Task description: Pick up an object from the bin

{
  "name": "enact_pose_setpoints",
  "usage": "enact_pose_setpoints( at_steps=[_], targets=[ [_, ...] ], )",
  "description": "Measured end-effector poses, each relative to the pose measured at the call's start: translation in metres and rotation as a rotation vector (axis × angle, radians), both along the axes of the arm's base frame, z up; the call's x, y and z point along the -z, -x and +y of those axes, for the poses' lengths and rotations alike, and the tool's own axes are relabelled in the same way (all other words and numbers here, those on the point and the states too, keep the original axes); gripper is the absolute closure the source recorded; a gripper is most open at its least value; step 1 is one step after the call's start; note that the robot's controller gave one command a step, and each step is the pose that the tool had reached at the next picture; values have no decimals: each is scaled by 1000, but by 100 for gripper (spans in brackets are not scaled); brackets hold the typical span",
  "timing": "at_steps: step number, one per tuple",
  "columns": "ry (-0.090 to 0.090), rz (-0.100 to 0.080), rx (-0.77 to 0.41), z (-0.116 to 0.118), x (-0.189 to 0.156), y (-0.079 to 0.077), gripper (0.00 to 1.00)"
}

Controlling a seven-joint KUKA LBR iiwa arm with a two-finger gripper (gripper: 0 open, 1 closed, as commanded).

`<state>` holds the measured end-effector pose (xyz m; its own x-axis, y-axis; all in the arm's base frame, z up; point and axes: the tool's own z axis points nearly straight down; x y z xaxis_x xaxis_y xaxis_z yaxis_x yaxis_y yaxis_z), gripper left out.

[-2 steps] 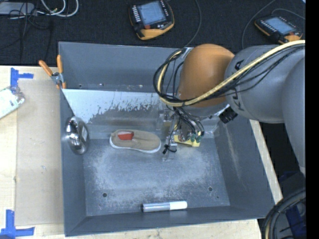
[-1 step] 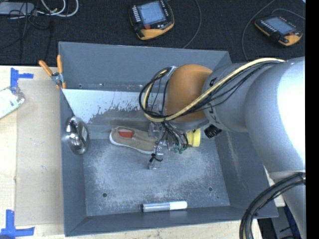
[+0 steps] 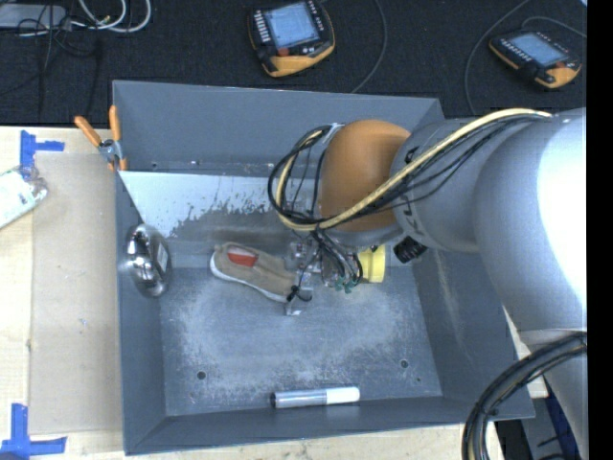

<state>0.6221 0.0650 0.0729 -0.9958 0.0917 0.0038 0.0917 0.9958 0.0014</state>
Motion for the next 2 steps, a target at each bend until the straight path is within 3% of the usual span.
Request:
enact_pose_setpoints(
  at_steps=[1, 2],
  targets=[
    [-3, -6, 56, 43, -87, 12, 100],
    [-6, -13, -183, 101, -185, 26, 100]
  ],
)
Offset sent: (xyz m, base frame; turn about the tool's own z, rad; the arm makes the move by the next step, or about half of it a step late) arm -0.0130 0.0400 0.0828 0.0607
